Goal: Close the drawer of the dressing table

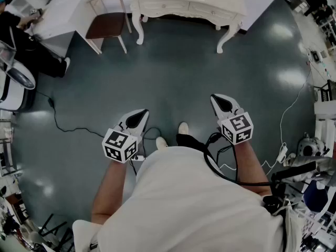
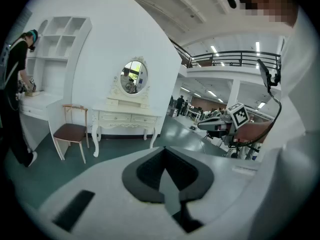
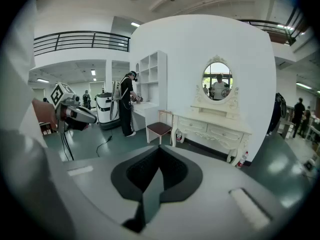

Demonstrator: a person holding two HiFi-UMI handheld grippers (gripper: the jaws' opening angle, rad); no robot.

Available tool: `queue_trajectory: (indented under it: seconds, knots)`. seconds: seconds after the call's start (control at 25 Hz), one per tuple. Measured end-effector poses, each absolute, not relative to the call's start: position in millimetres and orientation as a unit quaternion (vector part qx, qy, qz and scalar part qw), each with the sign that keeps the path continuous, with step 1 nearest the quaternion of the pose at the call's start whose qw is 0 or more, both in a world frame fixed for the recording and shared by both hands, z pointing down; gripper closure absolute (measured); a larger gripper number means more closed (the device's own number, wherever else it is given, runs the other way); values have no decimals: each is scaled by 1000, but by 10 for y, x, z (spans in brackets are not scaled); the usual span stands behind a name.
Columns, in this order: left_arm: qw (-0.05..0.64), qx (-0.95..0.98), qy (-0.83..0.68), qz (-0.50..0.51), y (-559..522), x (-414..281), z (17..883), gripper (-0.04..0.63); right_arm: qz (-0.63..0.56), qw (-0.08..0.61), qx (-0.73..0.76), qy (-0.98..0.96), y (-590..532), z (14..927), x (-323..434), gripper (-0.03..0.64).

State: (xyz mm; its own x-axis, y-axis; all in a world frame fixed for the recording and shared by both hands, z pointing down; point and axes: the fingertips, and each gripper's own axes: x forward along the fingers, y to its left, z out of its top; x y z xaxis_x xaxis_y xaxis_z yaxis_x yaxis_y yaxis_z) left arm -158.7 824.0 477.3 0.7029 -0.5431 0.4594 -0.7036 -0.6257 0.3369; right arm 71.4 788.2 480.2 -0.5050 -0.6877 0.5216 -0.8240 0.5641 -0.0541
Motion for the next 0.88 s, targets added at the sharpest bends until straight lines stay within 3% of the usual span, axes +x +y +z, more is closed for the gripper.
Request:
queue_trajectory:
  seconds: [0.4,0.56,0.88]
  knots:
    - [213,885,-379,165,7300,-694,4624,594,-94,267,454,-845,6035,3930,2231,621]
    - [205,886,-380,167,7155,-291,4536,594,-15,199,447,-872,6053,4028,2440,620]
    - [194,877,-413,149,6701,-20,4452,594,156,126,402,-893,6385,4833,1926,618]
